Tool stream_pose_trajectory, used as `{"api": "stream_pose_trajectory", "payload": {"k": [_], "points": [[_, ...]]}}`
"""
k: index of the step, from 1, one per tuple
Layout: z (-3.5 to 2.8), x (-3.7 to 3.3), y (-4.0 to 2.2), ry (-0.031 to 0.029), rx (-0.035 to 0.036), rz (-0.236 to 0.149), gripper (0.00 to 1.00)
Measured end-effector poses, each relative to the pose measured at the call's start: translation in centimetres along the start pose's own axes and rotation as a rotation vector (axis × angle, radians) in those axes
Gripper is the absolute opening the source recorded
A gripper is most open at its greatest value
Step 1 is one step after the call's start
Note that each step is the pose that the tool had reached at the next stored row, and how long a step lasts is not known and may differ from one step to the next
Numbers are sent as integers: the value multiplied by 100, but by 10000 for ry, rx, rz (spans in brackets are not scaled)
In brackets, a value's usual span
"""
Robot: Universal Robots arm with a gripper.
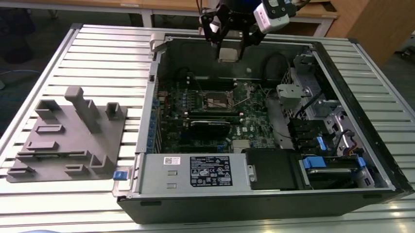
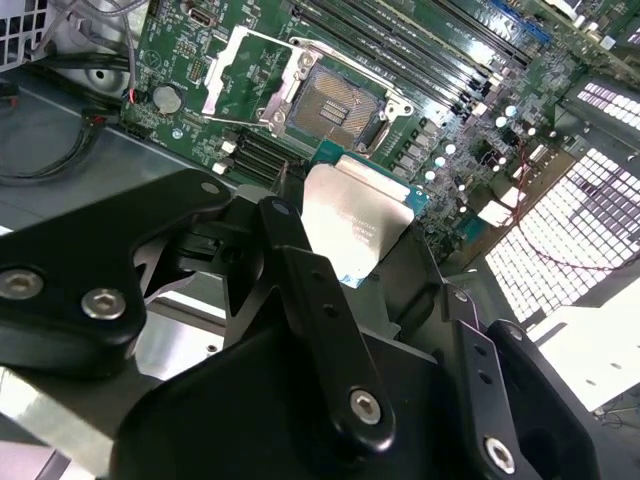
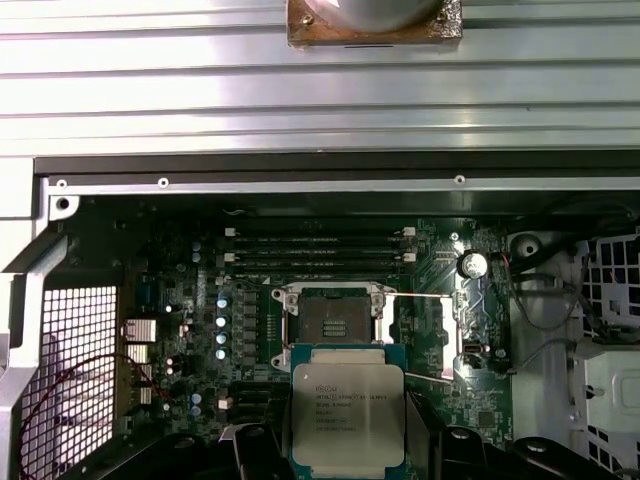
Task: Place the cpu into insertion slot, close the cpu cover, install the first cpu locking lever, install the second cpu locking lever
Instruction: 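Place the cpu into insertion slot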
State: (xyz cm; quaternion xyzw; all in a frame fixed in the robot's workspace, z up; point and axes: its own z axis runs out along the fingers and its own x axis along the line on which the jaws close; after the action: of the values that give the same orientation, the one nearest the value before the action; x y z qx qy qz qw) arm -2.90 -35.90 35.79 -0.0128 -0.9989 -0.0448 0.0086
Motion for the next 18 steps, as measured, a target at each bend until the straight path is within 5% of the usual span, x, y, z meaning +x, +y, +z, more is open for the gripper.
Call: {"api": "stream_pose_trajectory", "payload": {"k": [18], "points": [[63, -1, -6, -3, -1, -1, 54]]}}
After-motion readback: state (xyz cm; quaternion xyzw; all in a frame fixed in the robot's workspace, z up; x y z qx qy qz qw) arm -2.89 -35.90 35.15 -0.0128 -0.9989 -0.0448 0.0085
